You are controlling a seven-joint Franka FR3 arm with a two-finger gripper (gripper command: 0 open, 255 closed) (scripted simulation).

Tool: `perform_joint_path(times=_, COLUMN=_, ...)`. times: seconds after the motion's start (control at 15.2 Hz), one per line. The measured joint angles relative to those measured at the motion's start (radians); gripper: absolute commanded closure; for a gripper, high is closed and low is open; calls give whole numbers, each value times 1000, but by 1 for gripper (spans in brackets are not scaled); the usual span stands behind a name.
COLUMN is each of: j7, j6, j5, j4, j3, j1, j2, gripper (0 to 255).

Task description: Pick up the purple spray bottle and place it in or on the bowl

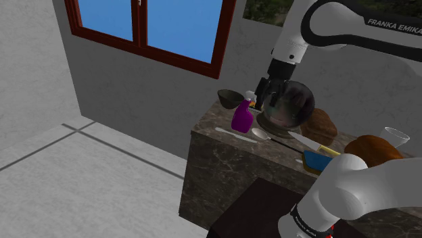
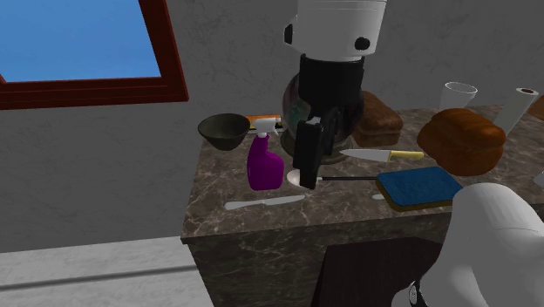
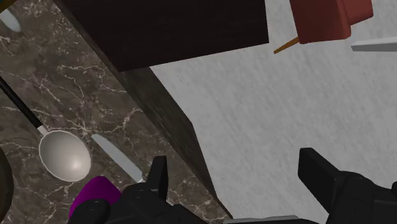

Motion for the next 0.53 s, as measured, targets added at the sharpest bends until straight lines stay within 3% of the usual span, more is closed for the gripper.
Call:
perform_joint_path(times=0.2, j7=-53, j6=46, j5=-19, j4=-47, j3=-28, j1=-1, j2=-29, gripper=0)
perform_joint_path(times=0.53, j7=-265, j6=247, j5=-88, j4=-200, j3=-149, j1=-5, j2=-96, gripper=0)
